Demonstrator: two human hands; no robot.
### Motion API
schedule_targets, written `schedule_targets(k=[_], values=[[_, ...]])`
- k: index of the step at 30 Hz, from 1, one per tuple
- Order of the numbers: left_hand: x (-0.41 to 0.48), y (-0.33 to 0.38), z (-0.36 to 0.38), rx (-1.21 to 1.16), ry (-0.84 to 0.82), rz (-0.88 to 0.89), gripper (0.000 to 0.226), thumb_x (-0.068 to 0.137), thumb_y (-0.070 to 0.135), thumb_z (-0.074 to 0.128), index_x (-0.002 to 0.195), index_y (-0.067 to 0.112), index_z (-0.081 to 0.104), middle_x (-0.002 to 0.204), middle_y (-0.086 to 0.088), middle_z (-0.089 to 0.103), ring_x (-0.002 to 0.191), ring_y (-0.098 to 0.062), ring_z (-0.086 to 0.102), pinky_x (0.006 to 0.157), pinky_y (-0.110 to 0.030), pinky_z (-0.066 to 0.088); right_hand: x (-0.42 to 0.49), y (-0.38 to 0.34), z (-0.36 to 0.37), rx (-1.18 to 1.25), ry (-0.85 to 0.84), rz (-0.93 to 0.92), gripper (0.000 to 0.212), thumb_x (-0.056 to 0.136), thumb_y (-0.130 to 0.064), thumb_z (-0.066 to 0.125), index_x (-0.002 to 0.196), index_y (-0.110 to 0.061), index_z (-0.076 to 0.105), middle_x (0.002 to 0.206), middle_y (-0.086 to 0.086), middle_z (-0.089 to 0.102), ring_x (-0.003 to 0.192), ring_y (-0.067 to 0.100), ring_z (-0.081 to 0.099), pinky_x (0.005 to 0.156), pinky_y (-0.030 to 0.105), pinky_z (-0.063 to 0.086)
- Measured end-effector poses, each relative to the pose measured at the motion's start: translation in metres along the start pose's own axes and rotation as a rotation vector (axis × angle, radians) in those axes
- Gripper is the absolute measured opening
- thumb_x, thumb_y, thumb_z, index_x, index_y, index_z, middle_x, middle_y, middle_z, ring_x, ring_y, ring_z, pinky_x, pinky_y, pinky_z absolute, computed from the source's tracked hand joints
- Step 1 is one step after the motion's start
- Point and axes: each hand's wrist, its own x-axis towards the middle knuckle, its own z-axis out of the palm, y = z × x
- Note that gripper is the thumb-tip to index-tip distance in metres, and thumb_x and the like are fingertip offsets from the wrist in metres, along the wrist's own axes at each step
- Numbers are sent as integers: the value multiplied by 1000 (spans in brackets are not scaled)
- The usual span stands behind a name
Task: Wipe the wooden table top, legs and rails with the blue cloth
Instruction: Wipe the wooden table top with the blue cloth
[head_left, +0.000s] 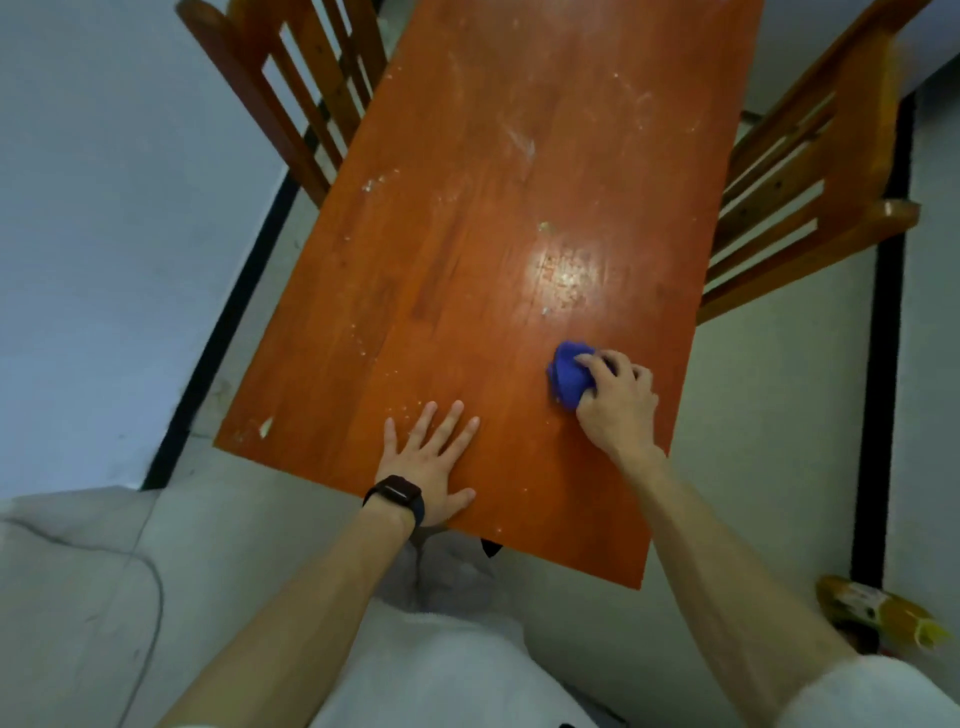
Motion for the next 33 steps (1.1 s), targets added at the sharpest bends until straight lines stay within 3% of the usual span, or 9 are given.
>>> schedule_targets(k=[2,5,8,11,14,19,23,28,33], values=[[-1,-2,2,-33,-3,3,96,85,77,34,140,44,-37,152,11,-42,144,-25,-32,112,-66,-13,-49,3,20,-21,-7,-184,42,78,-25,44,115,-27,64,128,1,58,106,38,49,75,45,49],[0,-5,4,-59,12,21,96,84,77,35,139,45,-38,150,12,-45,143,-25,-34,113,-66,-13,-126,23,37,3,-154,-329,37,77,-23,46,106,-30,67,120,-5,62,97,33,55,69,42,51],[1,-5,6,-62,48,36,95,85,77,33,141,44,-36,149,11,-46,142,-25,-36,112,-67,-13,-153,25,16,8,-497,-276,41,82,-18,42,108,-36,68,122,-16,60,104,21,54,88,34,46],[0,-3,7,-59,81,42,93,86,75,32,144,42,-33,150,10,-45,142,-26,-36,112,-66,-15,-122,15,-18,114,-808,-90,48,78,-3,43,96,-38,69,107,-11,67,96,17,62,85,33,51],[-2,3,7,-69,94,28,92,89,71,35,149,38,-26,154,6,-39,144,-26,-31,113,-65,-14,-70,-13,-44,274,-548,-73,45,79,1,48,92,-38,65,105,-6,67,98,18,61,87,35,49],[-20,-7,3,-191,249,-89,76,96,56,35,154,38,-11,162,5,-23,150,-23,-18,117,-55,-9,24,-74,-33,304,-101,-170,47,83,-13,43,121,-30,65,140,1,49,126,27,43,105,42,38],[-42,-48,16,-215,307,-256,82,94,59,39,153,39,-14,162,2,-22,149,-31,-17,117,-56,-7,22,-87,19,68,-152,-174,44,89,-21,45,127,-39,58,147,-3,42,130,31,34,101,49,39],[-53,-96,38,-167,171,-329,83,88,78,22,145,46,-29,157,4,-34,147,-37,-21,115,-63,-9,-119,-51,66,29,-131,-360,26,78,-21,50,93,-32,69,115,-5,64,99,31,53,70,41,51],[-50,-101,46,-197,204,-296,82,86,81,17,140,47,-35,154,4,-37,146,-38,-22,113,-66,-10,-225,8,61,-28,-722,-20,23,80,-15,42,78,-32,58,102,-5,65,96,19,57,83,36,48]])
